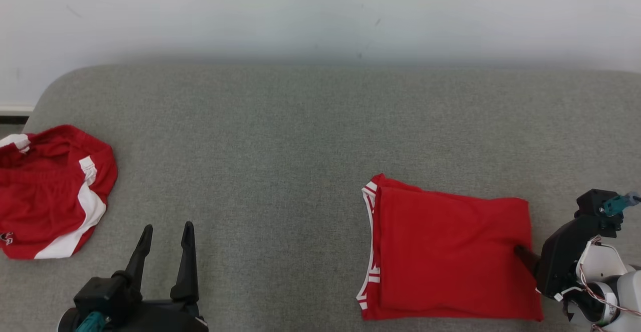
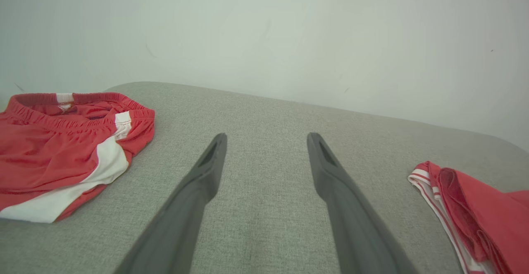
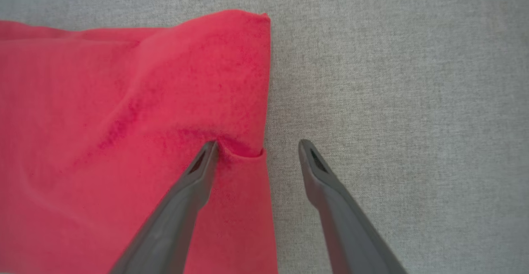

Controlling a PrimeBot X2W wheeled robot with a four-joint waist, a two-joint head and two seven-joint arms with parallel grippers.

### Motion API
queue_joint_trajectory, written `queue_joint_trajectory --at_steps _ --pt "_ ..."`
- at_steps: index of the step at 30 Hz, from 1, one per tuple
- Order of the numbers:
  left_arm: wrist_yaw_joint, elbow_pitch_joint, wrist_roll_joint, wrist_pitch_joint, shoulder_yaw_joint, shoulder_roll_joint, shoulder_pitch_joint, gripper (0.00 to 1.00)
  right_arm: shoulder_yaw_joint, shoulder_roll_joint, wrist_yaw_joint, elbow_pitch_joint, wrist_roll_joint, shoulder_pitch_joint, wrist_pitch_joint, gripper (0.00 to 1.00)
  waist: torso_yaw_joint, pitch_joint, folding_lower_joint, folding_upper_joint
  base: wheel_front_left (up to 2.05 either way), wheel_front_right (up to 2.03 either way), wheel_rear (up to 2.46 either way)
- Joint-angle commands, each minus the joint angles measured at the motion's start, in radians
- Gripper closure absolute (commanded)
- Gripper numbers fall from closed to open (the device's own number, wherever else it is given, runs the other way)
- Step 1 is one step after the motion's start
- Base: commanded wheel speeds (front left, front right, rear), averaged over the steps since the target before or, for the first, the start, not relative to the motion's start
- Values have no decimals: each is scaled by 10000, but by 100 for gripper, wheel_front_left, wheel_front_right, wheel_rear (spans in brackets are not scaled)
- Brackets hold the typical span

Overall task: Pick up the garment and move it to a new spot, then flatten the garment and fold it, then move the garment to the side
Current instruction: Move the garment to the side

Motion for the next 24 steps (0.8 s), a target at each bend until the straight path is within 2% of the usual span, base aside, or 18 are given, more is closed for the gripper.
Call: queue_joint_trajectory --at_steps 1,5,10,11,12,17,18,24 --pt "3 -68 110 22 -35 7 -154 0 -2 -29 9 121 -54 -102 28 0 160 272 -2 -2 0 0 0" --pt "12 -94 169 -47 -131 -19 -288 0 -27 65 9 459 -140 -286 29 0 269 500 -2 -2 0 0 0" --pt "20 -21 203 -159 -205 -52 -417 0 579 136 12 761 211 -305 337 0 351 740 -2 -2 0 0 0" --pt "16 13 204 -199 -208 -55 -449 0 757 53 21 735 271 -318 362 20 346 772 -2 -2 0 0 0" --pt "13 41 201 -239 -210 -58 -473 0 909 -70 20 677 300 -352 255 100 333 798 -2 -2 0 0 0" --pt "91 20 128 -356 -150 -67 -551 0 1794 -1020 -5 400 267 -651 -106 100 117 946 -2 -2 0 0 0" --pt "91 20 128 -356 -150 -67 -551 0 1794 -1020 -5 400 267 -651 -106 100 117 946 -2 -2 0 0 0" --pt "252 -263 57 -438 -18 -36 -399 0 3154 -2082 -5 61 379 -1652 -58 100 -594 1355 -2 -2 0 0 0"
